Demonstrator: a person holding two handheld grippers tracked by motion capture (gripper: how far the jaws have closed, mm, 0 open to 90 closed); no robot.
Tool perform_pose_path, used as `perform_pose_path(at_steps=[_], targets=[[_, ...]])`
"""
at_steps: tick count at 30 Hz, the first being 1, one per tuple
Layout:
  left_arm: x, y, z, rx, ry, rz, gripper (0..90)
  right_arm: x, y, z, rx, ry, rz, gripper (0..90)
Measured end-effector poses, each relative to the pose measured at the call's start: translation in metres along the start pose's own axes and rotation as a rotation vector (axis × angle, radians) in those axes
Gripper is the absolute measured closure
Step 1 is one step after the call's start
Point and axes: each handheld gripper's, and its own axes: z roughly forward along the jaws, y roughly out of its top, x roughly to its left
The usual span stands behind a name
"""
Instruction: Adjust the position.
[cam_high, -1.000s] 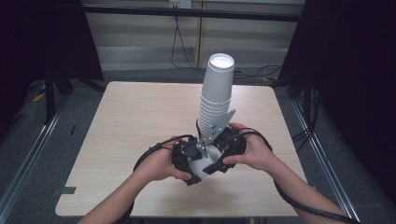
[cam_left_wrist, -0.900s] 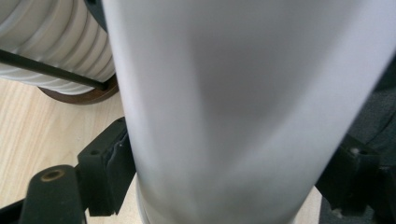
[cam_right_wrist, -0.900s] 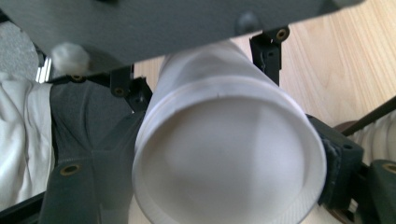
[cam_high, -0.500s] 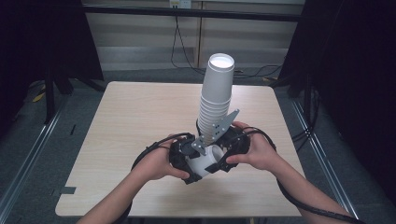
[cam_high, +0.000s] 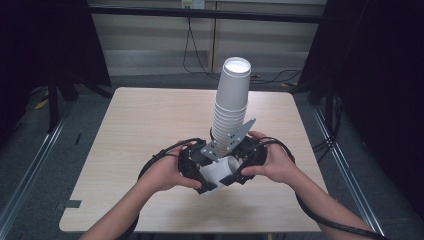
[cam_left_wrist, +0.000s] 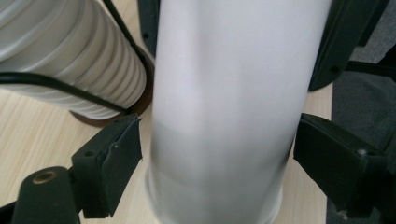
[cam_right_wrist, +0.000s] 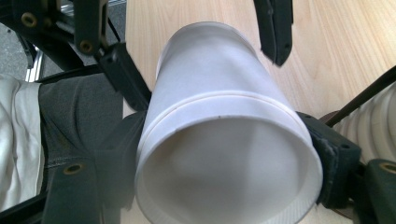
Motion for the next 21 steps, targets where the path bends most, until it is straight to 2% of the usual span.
perform_pose_path(at_steps=[4,6,8,9,13,17,21], targets=[[0.003,-0.004,-0.007,-0.015,0.009,-0.012,15.0,-0.002,-0.005,-0.004,-0.004,-0.016,0.004,24.5],[0.004,-0.009,-0.012,-0.032,0.007,-0.040,15.1,-0.003,-0.008,-0.005,-0.008,-0.010,0.005,24.5],[0.005,-0.014,-0.015,-0.047,0.011,-0.057,15.1,-0.004,-0.012,-0.007,-0.017,-0.018,0.026,24.4],[0.006,-0.016,-0.016,-0.050,0.007,-0.071,15.2,-0.004,-0.014,-0.009,-0.019,-0.018,0.026,24.4],[0.008,-0.023,-0.016,-0.043,0.013,-0.086,15.2,-0.004,-0.017,-0.011,-0.037,-0.019,0.038,24.4],[0.010,-0.032,-0.017,-0.062,0.013,-0.117,15.2,-0.006,-0.023,-0.017,-0.073,-0.020,0.059,24.3],[0.011,-0.037,-0.017,-0.068,0.013,-0.129,15.2,-0.007,-0.026,-0.019,-0.087,-0.024,0.077,24.3]])
